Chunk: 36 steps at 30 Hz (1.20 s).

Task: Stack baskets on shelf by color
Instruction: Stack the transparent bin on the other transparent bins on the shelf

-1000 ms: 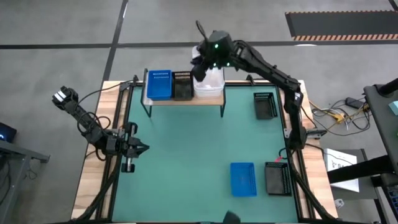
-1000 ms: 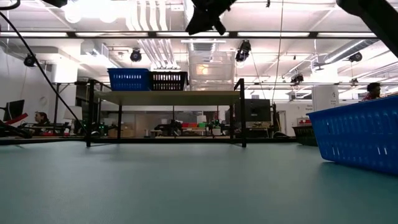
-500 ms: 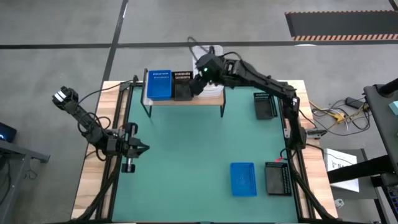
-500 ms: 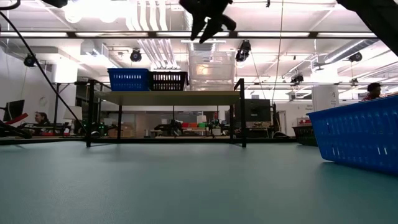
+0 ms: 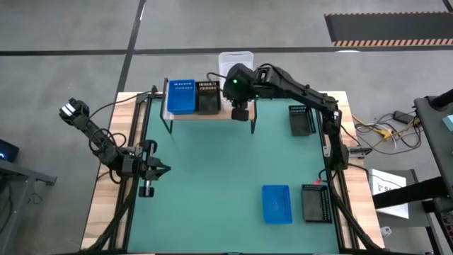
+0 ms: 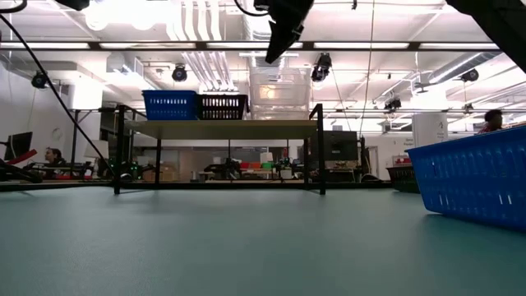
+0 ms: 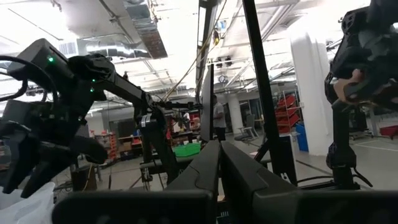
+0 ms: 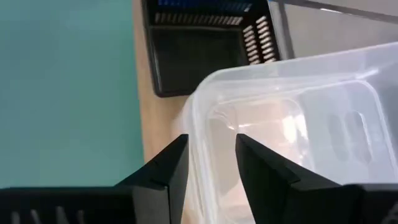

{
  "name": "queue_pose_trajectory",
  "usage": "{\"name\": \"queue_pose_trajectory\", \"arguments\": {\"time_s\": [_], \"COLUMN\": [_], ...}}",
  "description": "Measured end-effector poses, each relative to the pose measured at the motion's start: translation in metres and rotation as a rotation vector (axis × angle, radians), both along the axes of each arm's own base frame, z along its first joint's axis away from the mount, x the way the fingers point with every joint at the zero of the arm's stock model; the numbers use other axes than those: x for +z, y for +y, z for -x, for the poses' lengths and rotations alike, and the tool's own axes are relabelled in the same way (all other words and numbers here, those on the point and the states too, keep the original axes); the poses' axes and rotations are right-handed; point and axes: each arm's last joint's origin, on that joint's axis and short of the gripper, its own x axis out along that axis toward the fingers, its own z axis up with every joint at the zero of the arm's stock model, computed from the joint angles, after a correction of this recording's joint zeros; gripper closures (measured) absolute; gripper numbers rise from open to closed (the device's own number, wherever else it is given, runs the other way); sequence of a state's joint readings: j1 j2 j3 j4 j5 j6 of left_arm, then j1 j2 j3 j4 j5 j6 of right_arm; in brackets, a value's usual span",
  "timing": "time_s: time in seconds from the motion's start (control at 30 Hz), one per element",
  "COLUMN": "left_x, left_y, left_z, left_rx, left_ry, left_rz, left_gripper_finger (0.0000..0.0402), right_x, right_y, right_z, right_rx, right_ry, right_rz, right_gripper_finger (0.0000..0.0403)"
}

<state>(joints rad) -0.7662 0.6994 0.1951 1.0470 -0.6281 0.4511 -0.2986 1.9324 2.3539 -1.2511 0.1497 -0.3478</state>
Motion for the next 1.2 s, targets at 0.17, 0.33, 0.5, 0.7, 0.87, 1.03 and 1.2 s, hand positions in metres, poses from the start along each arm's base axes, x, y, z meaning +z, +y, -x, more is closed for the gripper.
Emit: {"name": "queue_pose_trajectory", "arguments": {"time_s": [0.17, 0.33, 0.5, 0.7, 0.87, 1.03, 1.2], "left_x": [0.0, 0.0, 0.0, 0.0, 0.0, 0.0, 0.0], "left_y": [0.0, 0.0, 0.0, 0.0, 0.0, 0.0, 0.0], "left_z": [0.0, 0.0, 0.0, 0.0, 0.0, 0.0, 0.0], "left_rx": [0.0, 0.0, -0.001, -0.001, -0.001, -0.001, -0.001], "left_ry": [0.0, 0.002, 0.002, 0.001, 0.001, 0.001, 0.001], "left_rz": [0.001, -0.001, 0.0, 0.0, 0.001, 0.001, 0.001], "left_gripper_finger": [0.0402, 0.0402, 0.0402, 0.0402, 0.0402, 0.0402, 0.0402], "right_x": [-0.002, -0.005, -0.006, -0.006, -0.007, -0.009, -0.012], "right_y": [-0.006, -0.011, -0.014, -0.013, -0.012, -0.012, -0.013], "right_z": [0.001, 0.0, 0.001, 0.0, 0.0, 0.0, -0.002], "right_rx": [-0.002, 0.005, 0.002, 0.002, 0.003, 0.002, 0.008], "right_ry": [0.0, 0.005, 0.005, -0.004, -0.016, 0.0, 0.012], "right_rz": [-0.018, -0.036, -0.047, -0.069, -0.103, -0.108, -0.098], "right_gripper_finger": [0.0288, 0.0296, 0.0308, 0.032, 0.0311, 0.0292, 0.0287]}}
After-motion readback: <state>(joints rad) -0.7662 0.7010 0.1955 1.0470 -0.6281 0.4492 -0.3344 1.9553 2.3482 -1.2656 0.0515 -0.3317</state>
